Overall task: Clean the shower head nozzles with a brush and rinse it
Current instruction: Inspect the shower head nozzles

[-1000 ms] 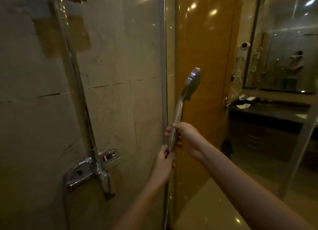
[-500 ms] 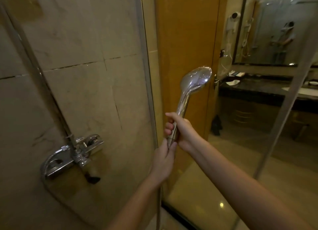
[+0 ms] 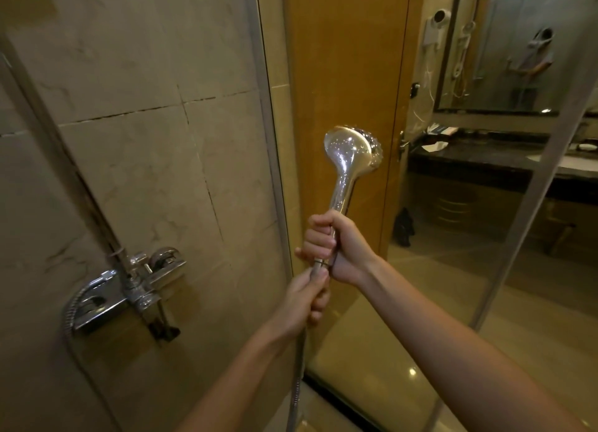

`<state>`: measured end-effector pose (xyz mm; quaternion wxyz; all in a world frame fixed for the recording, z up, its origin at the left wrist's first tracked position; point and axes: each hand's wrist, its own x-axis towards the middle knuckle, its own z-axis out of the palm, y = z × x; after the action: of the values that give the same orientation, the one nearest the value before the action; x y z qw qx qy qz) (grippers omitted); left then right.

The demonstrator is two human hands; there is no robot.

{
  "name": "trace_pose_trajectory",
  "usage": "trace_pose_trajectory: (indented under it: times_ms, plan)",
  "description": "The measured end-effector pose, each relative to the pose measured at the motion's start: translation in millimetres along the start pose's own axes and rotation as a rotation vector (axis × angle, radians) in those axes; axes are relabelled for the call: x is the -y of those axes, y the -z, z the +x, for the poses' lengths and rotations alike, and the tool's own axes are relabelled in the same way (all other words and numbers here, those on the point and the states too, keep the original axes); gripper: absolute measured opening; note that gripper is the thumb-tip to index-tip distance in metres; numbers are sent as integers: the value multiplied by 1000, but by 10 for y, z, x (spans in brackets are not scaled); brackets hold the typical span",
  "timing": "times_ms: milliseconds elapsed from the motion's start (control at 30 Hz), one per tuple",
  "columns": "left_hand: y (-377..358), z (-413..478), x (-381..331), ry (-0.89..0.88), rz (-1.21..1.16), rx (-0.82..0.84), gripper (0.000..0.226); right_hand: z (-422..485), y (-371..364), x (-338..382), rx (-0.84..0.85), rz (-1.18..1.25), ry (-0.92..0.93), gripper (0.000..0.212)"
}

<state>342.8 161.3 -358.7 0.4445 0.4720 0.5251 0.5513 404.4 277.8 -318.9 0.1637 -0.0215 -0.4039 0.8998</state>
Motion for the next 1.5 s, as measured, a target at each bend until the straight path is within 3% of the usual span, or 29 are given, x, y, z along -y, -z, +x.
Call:
trace_pose_trajectory:
  times_ms: [167,267,333,400,533,600,733,933,1300,1400,1500]
  plan:
    - [65,-120,7,1,-37,-23,26,-56,-25,72,6,-452,-14,17]
    - [85,-145,31,-61,39,-138,20,-83,-8,118,-119,-901,-72,41]
    - [102,-143,71,-111,107,-213,19,-102,-11,92,-188,-1029,-91,57]
    - [110,-112,126,-123,152,-290,17,-122,-27,1,-265,-997,-26,53]
    - [92,-18,197,-148,203,-462,12,-105,21,-224,-576,-887,193,47]
    - [115,7,208,-123,306,-480,13,-122,78,-267,-620,-871,254,39]
    - [186,25,177,-33,543,-418,15,-215,149,-239,-541,-847,245,31]
    - [223,58,167,9,305,-368,6,-227,128,-170,-446,-817,241,45]
    - [163,128,-82,-18,166,-168,16,-203,95,-134,-358,-139,281,52]
    - [123,157,-43,-6,90,-182,12,-209,51,-89,-330,-217,301,38]
    - [70,173,43,-6,78,-287,6,-215,3,-91,-341,-400,301,37]
